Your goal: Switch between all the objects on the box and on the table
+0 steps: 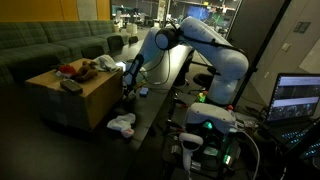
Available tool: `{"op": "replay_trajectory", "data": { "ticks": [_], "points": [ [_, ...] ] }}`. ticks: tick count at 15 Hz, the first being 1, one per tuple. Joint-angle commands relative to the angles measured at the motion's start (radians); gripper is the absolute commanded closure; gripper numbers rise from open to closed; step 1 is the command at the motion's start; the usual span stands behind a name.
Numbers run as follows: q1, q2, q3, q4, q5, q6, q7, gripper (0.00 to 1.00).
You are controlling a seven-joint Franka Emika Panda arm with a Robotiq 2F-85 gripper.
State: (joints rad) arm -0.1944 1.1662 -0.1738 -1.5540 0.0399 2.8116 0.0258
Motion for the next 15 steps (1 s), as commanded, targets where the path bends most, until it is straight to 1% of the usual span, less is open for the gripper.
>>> {"op": "replay_trajectory", "data": {
  "ticks": [1,6,8,9,10,12,15],
  "points": [
    [0.017,0.034,-0.034,0.027,-0.009,0.01,0.042,0.0],
    [0.027,-0.021,-0.063,-0.053,-0.028,-0.001,0.028,0.0],
    [0.017,-0.045,-0.057,-0.088,-0.039,-0.017,0.0,0.0],
    [-0.002,-0.063,-0.035,-0.114,-0.046,-0.026,-0.029,0.0],
    [-0.001,-0.071,-0.037,-0.134,-0.053,-0.029,-0.034,0.0],
    [-0.019,-0.099,-0.017,-0.182,-0.062,-0.046,-0.07,0.0],
    [-0.027,-0.146,-0.018,-0.259,-0.073,-0.053,-0.106,0.0]
  ]
}}
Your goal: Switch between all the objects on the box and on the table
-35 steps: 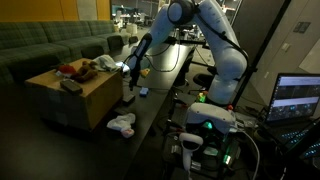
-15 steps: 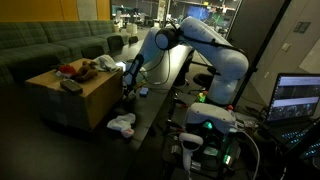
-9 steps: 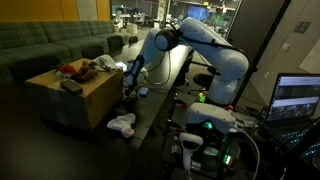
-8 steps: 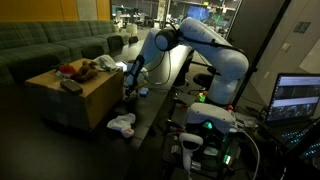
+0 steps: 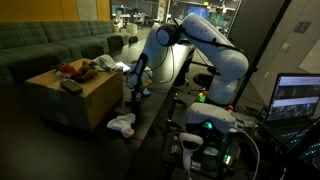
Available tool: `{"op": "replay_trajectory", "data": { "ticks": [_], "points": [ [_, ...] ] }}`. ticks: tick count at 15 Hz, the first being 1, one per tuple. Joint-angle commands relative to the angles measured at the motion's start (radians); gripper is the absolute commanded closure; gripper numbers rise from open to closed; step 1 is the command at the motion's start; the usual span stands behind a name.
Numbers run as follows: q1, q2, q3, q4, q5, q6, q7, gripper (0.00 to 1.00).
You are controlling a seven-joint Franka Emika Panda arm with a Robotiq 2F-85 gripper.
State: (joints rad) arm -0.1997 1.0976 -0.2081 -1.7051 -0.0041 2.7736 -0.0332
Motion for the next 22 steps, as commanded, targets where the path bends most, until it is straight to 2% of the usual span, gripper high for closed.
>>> {"op": "replay_trajectory", "data": {
  "ticks": [1,5,8,15,18,22],
  "points": [
    [-0.029,-0.089,0.021,-0.126,-0.032,-0.016,-0.061,0.0],
    [-0.085,-0.159,0.07,-0.188,-0.042,0.024,-0.157,0.0],
    [-0.167,-0.224,0.176,-0.225,-0.046,0.071,-0.298,0.0],
    [-0.345,-0.261,0.446,-0.263,-0.039,0.026,-0.622,0.0],
    [-0.37,-0.239,0.485,-0.267,-0.026,-0.001,-0.727,0.0],
    [-0.348,-0.218,0.449,-0.271,-0.024,-0.005,-0.778,0.0]
  ]
}}
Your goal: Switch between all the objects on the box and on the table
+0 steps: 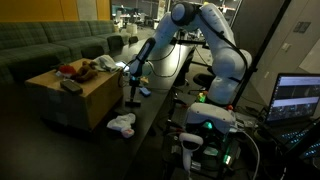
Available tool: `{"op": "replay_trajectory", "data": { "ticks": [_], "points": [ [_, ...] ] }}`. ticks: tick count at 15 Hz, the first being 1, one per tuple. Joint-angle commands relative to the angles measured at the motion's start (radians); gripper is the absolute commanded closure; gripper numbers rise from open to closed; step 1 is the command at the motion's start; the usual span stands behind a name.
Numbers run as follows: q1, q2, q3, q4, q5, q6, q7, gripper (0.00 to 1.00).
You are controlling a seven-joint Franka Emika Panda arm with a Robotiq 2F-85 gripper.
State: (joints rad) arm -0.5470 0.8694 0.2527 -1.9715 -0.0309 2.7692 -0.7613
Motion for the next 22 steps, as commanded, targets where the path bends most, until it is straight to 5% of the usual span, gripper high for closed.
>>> {"op": "replay_trajectory", "data": {
  "ticks": [1,18,19,20,22],
  "points": [
    [0.008,0.02,-0.026,-0.002,0.001,0.012,-0.05,0.0],
    [0.127,0.197,-0.165,0.172,-0.059,0.101,-0.004,0.0],
    [0.129,0.206,-0.17,0.185,-0.061,0.093,-0.001,0.03],
    [0.131,0.211,-0.174,0.194,-0.063,0.085,0.0,0.27],
    [0.123,0.211,-0.168,0.203,-0.061,0.062,-0.006,0.28]
  ]
}}
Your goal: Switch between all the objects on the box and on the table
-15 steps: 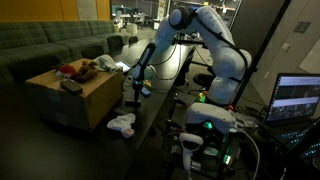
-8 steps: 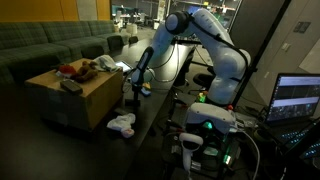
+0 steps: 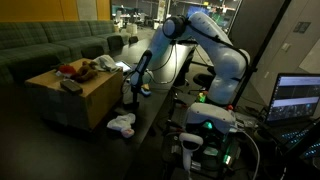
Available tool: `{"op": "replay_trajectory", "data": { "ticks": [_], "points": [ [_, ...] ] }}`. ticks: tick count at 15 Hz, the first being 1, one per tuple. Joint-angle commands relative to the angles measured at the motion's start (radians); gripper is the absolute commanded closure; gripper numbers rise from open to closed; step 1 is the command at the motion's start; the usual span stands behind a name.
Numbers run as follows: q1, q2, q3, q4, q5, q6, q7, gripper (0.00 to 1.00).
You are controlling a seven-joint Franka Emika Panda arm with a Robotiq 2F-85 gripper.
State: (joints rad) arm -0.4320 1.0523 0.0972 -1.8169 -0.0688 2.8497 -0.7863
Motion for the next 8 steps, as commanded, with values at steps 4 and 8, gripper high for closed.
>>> {"op": "replay_trajectory", "data": {
  "ticks": [4,8],
  "points": [
    [-0.017,0.002,0.011,0.053,-0.024,-0.1,-0.025,0.58],
    [-0.062,-0.048,0.05,0.045,-0.007,-0.258,-0.131,0.88]
  ]
}}
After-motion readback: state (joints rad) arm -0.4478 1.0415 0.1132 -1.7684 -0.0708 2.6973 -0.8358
